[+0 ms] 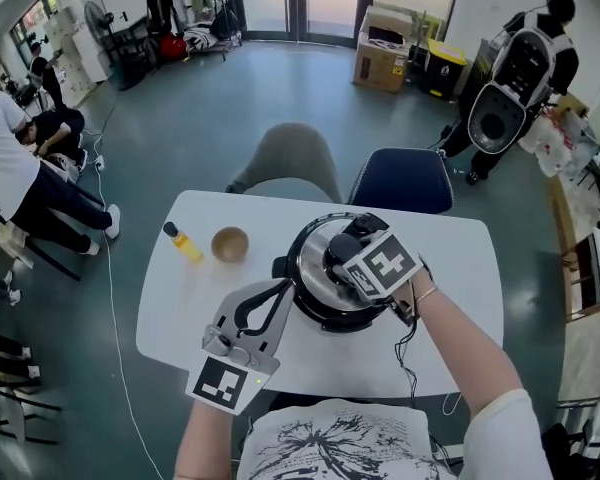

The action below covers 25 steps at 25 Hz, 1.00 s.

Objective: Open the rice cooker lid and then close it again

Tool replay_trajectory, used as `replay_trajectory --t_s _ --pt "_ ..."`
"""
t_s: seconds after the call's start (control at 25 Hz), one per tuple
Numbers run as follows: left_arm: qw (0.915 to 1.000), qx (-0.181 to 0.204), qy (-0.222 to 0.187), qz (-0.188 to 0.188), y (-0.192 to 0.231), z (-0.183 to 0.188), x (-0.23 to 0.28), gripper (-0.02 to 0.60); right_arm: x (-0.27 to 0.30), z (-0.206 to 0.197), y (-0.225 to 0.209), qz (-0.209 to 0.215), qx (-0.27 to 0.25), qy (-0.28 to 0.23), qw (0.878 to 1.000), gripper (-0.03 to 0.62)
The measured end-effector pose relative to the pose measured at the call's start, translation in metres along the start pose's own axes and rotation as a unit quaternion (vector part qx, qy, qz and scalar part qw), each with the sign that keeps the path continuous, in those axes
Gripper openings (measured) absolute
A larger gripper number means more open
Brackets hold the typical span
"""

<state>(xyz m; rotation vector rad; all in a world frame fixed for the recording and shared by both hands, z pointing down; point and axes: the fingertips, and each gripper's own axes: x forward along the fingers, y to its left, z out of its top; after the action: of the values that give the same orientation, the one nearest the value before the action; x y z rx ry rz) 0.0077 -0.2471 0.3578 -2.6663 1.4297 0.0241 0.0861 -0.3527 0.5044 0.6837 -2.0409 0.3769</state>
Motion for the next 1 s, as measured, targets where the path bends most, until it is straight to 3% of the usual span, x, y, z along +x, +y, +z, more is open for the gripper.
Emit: replay_trajectory --t_s 0.68,1.0 --pt "1.0000 0.010 -0.002 -0.001 -0.009 0.008 0.001 0.014 -0.020 0.021 0.001 0.008 0.023 -0.073 0.997 0.295" --pt "0.9999 0.013 -0.003 -0.004 -0.004 0.009 -0.005 0.014 -0.028 0.046 -0.003 -0.012 0.024 -0.120 0.992 0.293"
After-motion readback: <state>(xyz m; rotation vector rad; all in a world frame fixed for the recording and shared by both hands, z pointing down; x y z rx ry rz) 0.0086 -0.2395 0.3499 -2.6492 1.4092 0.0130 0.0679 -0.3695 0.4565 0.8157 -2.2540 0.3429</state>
